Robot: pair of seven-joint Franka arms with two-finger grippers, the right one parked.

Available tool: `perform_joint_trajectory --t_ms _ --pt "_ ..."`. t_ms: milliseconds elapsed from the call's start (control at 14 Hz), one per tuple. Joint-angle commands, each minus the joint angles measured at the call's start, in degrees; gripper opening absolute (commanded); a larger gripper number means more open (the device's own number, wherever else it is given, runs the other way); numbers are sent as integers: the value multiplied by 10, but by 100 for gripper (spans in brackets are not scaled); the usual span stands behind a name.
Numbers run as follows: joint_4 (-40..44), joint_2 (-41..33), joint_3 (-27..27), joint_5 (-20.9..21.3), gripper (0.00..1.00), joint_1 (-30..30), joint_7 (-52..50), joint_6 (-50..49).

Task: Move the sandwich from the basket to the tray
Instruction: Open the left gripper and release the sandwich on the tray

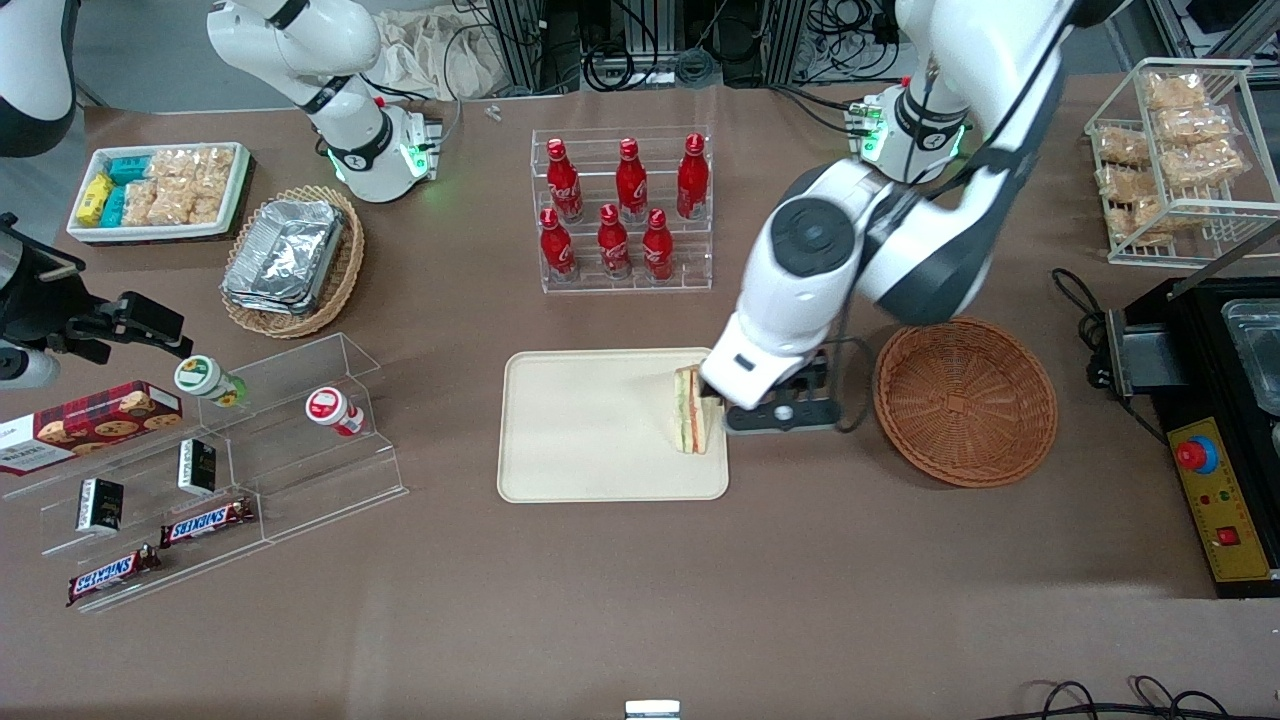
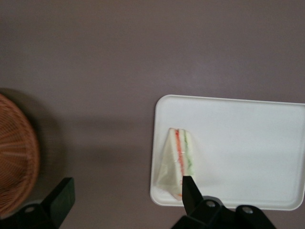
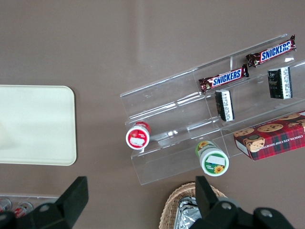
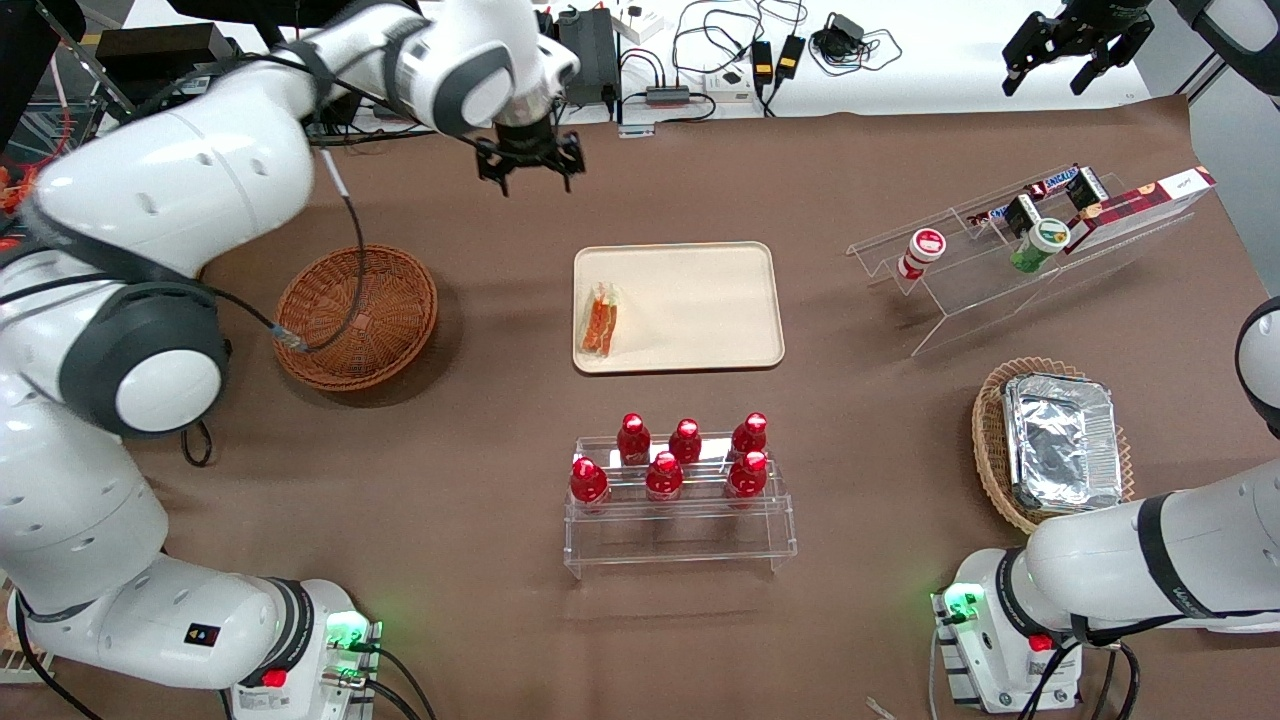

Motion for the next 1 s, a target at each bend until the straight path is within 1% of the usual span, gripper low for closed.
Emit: perform_joint_trajectory --t_ms 0,71,214,286,429,643,714,857,929 --pt "-24 -58 0 -65 100 56 96 -40" --pt "-24 -77 0 -83 100 83 133 -66" --pt "-24 -108 0 -101 100 130 196 -115" --pt "-24 -121 2 -102 100 140 214 -141" --pt "-26 -150 13 -101 100 155 214 -168" --pt "-49 -199 80 -103 100 120 220 -204" --pt "-66 -219 106 -103 100 103 242 -208" --pt "-109 -262 129 -103 100 94 276 -204" --pt "-117 -273 137 -106 100 93 288 -204"
